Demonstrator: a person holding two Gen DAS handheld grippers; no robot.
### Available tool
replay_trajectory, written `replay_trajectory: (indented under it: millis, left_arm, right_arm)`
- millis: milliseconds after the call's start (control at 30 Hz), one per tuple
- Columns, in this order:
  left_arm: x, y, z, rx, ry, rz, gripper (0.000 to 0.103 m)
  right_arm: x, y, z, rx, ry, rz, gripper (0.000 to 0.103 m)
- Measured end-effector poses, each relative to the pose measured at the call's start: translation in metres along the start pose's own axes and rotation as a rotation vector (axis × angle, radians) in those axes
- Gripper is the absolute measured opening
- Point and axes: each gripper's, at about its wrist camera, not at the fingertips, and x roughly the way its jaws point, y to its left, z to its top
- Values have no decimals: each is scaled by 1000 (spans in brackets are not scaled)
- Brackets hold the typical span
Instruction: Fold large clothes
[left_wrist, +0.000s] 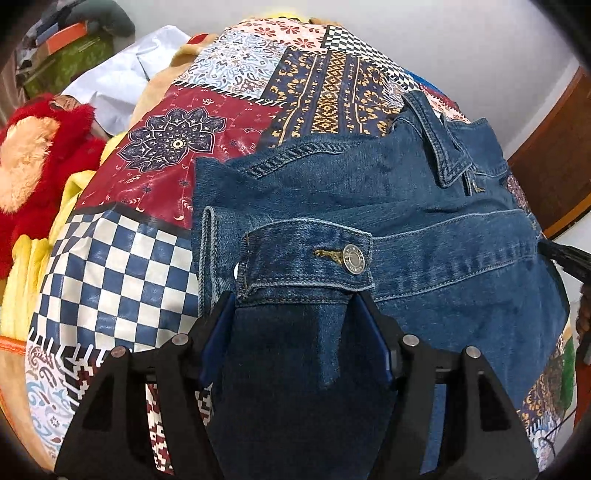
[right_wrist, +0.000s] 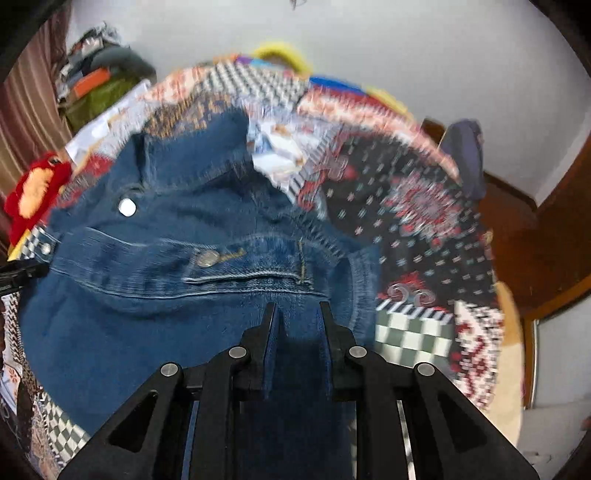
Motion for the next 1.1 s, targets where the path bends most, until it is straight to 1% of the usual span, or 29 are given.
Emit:
replay_trajectory:
  millis: [33, 67, 167, 200, 233, 267, 300, 367, 400, 433, 467, 500, 533, 633, 700, 800, 867, 967, 1100]
  left_arm:
    - [1, 1, -1, 5, -3, 0, 63]
    - [2, 2, -1, 7, -5, -2, 63]
    - [5, 4, -4, 5, -9, -5, 63]
    - [5, 3, -6, 3, -13, -6, 63]
    - [6, 3, -6, -1, -16, -6, 62]
    - [6, 4, -7, -8, -21, -7, 62]
    - [5, 3, -9, -13, -27, -8, 61]
    - [4, 3, -11, -12, -33, -14, 57]
    - [2, 5, -11, -20, -36, -20, 50]
    - [-1, 6, -12, -29, -38, -20, 43]
    - [-4, 8, -12, -36, -42, -25, 39]
    - [-9, 10, -12, -35, -53, -23, 28]
    - [-13, 10, -13, -29, -62, -21, 21]
    - [-27, 11, -14, -12, -96, -19, 15]
    - [-36, 7, -13, 9, -123, -6, 14]
    - [-46, -2, -11, 41, -149, 7, 13]
    - [-47, -7, -9, 52, -156, 17, 12]
    - [-43, -11, -5, 65, -155, 33, 12]
    - [-33, -10, -7, 68, -129, 35, 12]
  right_arm:
    - [10, -3, 1, 16, 22, 5, 16]
    - [16, -7, 0, 33, 25, 10, 16]
    - [18, -15, -4, 39, 0, 37, 16]
    - [18, -15, -5, 31, -4, 30, 16]
    - [17, -14, -8, 10, -4, -4, 16]
    - [16, -13, -10, -11, -1, -20, 16]
    - [14, -12, -11, -24, 0, -23, 16]
    - [11, -11, -15, -52, 9, -50, 17]
    - [12, -12, -15, -56, 16, -59, 24]
    - [10, -14, -16, -58, 17, -76, 43]
    - [8, -17, -18, -60, 10, -123, 57]
    - [6, -20, -20, -64, 1, -180, 78]
    - [5, -24, -22, -61, -9, -193, 81]
    - [-3, -44, -30, 19, 1, -109, 81]
    - [-14, -51, -31, 72, -17, -67, 81]
    - [-33, -46, -25, 87, -68, 11, 81]
    - [-38, -39, -17, 82, -92, 44, 81]
    - [-29, -25, -2, 76, -91, 89, 81]
    - [5, -15, 12, 82, -34, 110, 81]
